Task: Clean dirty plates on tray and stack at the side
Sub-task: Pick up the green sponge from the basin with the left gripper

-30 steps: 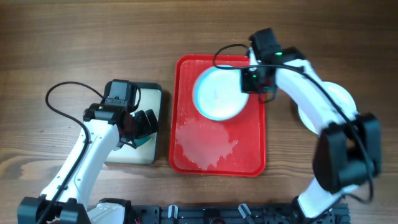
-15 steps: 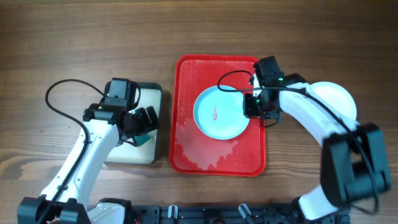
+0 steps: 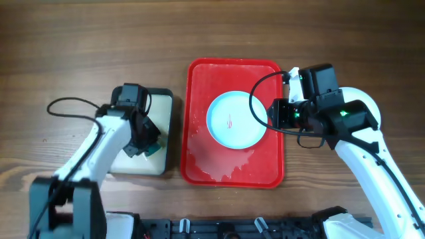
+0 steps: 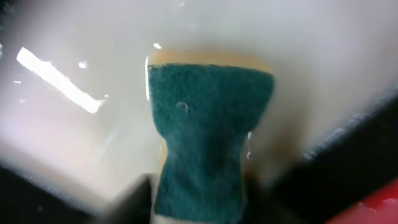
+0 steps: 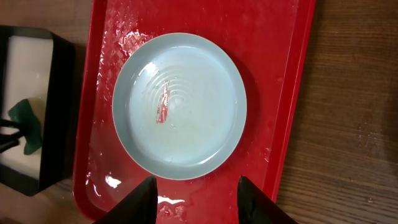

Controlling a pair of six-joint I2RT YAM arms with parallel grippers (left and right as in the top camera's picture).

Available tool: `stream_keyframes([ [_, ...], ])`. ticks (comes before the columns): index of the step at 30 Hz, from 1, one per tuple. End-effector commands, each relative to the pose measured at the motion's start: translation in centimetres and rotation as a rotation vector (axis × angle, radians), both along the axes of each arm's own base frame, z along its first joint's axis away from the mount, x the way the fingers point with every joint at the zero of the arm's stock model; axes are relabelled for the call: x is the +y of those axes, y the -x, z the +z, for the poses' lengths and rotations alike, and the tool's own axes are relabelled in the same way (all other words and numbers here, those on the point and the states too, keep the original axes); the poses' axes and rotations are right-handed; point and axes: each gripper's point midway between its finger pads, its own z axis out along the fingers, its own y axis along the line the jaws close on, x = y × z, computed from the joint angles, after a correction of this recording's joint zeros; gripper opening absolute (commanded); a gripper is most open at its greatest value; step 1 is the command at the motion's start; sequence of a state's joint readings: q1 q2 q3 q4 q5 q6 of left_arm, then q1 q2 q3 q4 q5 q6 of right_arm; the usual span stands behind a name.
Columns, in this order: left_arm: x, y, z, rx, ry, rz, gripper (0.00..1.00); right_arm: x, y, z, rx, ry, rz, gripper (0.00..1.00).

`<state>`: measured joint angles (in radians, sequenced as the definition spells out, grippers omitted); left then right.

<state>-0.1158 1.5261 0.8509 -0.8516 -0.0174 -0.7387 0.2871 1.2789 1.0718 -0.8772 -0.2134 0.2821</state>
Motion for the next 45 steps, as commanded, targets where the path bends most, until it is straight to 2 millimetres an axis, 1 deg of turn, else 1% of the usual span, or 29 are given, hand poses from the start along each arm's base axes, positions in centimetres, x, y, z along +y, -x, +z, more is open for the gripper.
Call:
stream_keyframes([
  [1,-1.0,0.8,-2.3,0.095,0.052,0.064,0.04,0.4,0.0,-0.1,0.002,-0.003,0.026,0.41],
  [3,-1.1,0.5,-3.1,0.102,0.057,0.054,0.04,0.4,0.0,-0.1,0.002,-0.003,0.027,0.41],
  [4,-1.0,0.0,-3.1,0.082,0.051,0.039,0.09,0.4,0.0,-0.1,0.002,-0.003,0.026,0.41],
  [5,-0.9,-1.0,-3.1,0.041,0.049,-0.026,0.24,0.4,0.0,-0.1,0.002,-0.003,0.026,0.42],
  [6,-0.9,-1.6,-2.6,0.025,0.051,-0.052,0.28,0.4,0.0,-0.1,0.002,-0.003,0.026,0.41],
  [7,-0.9,-1.9,-2.0,0.024,0.064,-0.067,0.37,0.4,0.0,-0.1,0.004,-0.003,0.026,0.41],
  [9,-1.2,-2.5,0.1,0.024,0.104,-0.111,0.39,0.4,0.0,-0.1,0.005,-0.002,0.026,0.41],
  [10,-1.0,-2.8,1.5,0.025,0.106,-0.125,0.45,0.4,0.0,-0.1,0.005,-0.002,0.026,0.41],
  [12,-0.8,-3.4,3.1,0.011,0.093,-0.135,0.48,0.4,0.0,-0.1,0.006,-0.002,0.026,0.41],
  [13,-0.5,-3.6,3.3,0.001,0.076,-0.137,0.47,0.4,0.0,-0.1,0.005,-0.002,0.026,0.41],
  [14,0.3,-3.8,3.3,-0.004,0.028,-0.134,0.38,0.4,0.0,-0.1,0.006,-0.002,0.026,0.41],
  [15,1.5,-3.9,3.0,-0.004,-0.039,-0.128,0.23,0.4,0.0,-0.1,0.005,-0.002,0.026,0.41],
  [17,2.9,-3.9,2.1,-0.003,-0.118,-0.092,0.13,0.4,0.0,-0.1,0.005,-0.002,0.026,0.41],
  [19,2.9,-3.5,0.3,0.006,-0.117,-0.081,0.04,0.4,0.0,-0.1,0.005,-0.002,0.026,0.41],
  [21,2.9,-2.6,-2.0,0.03,-0.112,-0.069,0.04,0.4,0.0,-0.1,0.004,-0.003,0.026,0.41],
  [23,2.7,-2.0,-3.4,0.044,-0.102,-0.071,0.04,0.4,0.0,-0.1,0.004,-0.002,0.026,0.41],
  [26,2.2,-2.6,-3.5,0.024,-0.077,-0.086,0.04,0.4,0.0,-0.1,0.005,-0.003,0.026,0.4],
  [27,2.1,-3.1,-3.0,0.012,-0.071,-0.115,0.04,0.4,0.0,-0.1,0.005,-0.003,0.026,0.36],
  [28,2.0,-3.5,-2.0,0.007,-0.066,-0.132,0.08,0.4,0.0,-0.1,0.005,-0.003,0.026,0.35],
  [30,2.0,-4.1,0.6,0.005,-0.067,-0.132,0.27,0.4,0.1,-0.1,0.006,-0.002,0.026,0.35],
  [32,1.9,-4.4,3.4,0.005,-0.062,-0.132,0.41,0.4,0.1,-0.1,0.006,-0.002,0.026,0.35],
  [33,1.8,-4.3,4.4,0.004,-0.055,-0.132,0.47,0.4,0.0,-0.1,0.005,-0.002,0.026,0.35],
  [35,1.4,-3.8,5.2,0.007,-0.028,-0.132,0.54,0.4,0.0,-0.1,0.005,-0.002,0.026,0.36],
  [37,0.2,-2.4,4.9,0.057,0.041,-0.134,0.52,0.4,0.0,-0.1,0.006,-0.001,0.027,0.36],
  [39,-0.9,-0.5,3.4,0.118,0.078,-0.107,0.46,0.4,0.0,-0.1,0.004,-0.002,0.026,0.36],
  [40,-1.0,0.4,2.3,0.138,0.076,-0.087,0.37,0.4,0.0,-0.1,0.004,0.0,0.025,0.36],
  [41,-1.2,1.1,1.3,0.151,0.079,-0.07,0.24,0.3,0.0,-0.1,0.003,0.005,0.022,0.36],
  [43,-2.1,2.3,-1.2,0.15,0.118,-0.075,0.04,0.3,0.0,-0.1,0.003,0.004,0.022,0.36],
  [45,-2.6,2.8,-3.5,0.115,0.142,-0.081,0.04,0.3,0.0,-0.1,0.002,0.004,0.022,0.36],
])
